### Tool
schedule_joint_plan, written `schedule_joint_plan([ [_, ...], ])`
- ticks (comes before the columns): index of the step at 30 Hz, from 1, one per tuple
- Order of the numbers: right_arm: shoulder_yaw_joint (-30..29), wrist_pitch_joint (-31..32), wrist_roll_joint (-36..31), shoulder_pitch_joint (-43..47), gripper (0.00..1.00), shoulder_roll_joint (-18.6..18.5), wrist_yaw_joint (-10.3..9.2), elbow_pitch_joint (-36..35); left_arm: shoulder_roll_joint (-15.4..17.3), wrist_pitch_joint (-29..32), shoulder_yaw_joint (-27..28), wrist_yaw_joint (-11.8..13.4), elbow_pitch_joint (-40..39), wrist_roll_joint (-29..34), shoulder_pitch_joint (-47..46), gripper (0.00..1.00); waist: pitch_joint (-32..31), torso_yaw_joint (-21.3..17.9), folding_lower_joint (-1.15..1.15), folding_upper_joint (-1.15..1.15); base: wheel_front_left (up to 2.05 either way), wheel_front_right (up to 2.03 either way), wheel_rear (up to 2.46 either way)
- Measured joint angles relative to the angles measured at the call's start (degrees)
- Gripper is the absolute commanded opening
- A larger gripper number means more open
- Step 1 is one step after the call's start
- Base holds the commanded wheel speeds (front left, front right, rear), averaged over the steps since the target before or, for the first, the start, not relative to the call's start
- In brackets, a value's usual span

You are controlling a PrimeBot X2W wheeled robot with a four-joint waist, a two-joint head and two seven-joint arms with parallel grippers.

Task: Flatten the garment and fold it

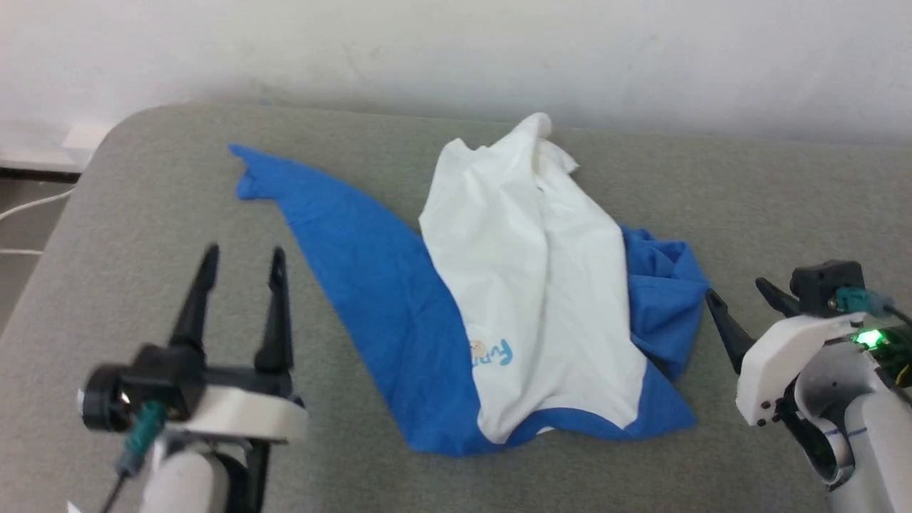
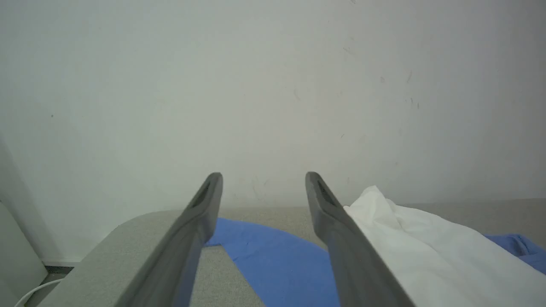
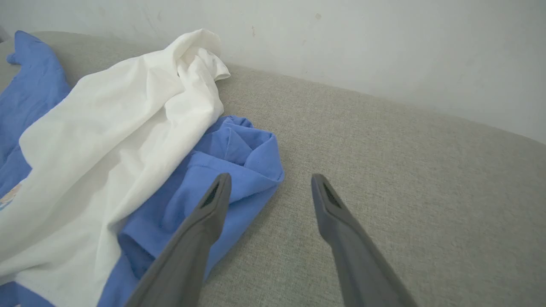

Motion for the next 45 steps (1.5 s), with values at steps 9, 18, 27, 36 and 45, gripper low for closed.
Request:
schedule_joint_plan([
  [9, 1.88, 10.07, 0.54, -6.73, 1.0, -3.72, 0.0, 10.51, -7.45, 0.0, -0.15, -0.35, -2.3, 1.79, 6.89, 1.0, 0.55, 5.96, 0.01, 0.0, 0.0, 0.0, 0.0],
  [18, 0.85, 6.34, 0.59, -10.27, 0.25, -1.49, -0.01, 22.32, -10.26, 0.0, 1.03, -3.1, -1.36, 3.53, 6.46, 1.0, 2.94, 9.58, 0.01, 0.0, 0.0, 0.0, 0.0],
  [27, -1.97, -4.57, -5.95, -11.29, 0.0, -2.37, 0.01, 22.71, -11.28, 0.0, 2.79, -4.93, 0.94, 4.45, 6.89, 1.0, 2.43, 7.04, 0.02, 0.0, 0.0, 0.0, 0.0],
  [36, -12.36, -1.35, -11.03, -5.36, 0.0, -7.46, 0.01, 5.97, -11.77, 0.0, 3.22, -5.76, 1.25, 4.98, 8.88, 1.0, -1.54, 1.03, 0.01, 0.0, 0.0, 0.0, 0.0],
  [45, -23.49, 14.23, -12.68, 5.37, 0.0, -7.55, 0.01, -3.07, -12.04, 0.0, 3.11, -6.19, 0.87, 5.13, 9.0, 1.0, -3.62, -3.2, 0.0, 0.0, 0.0, 0.0, 0.0],
])
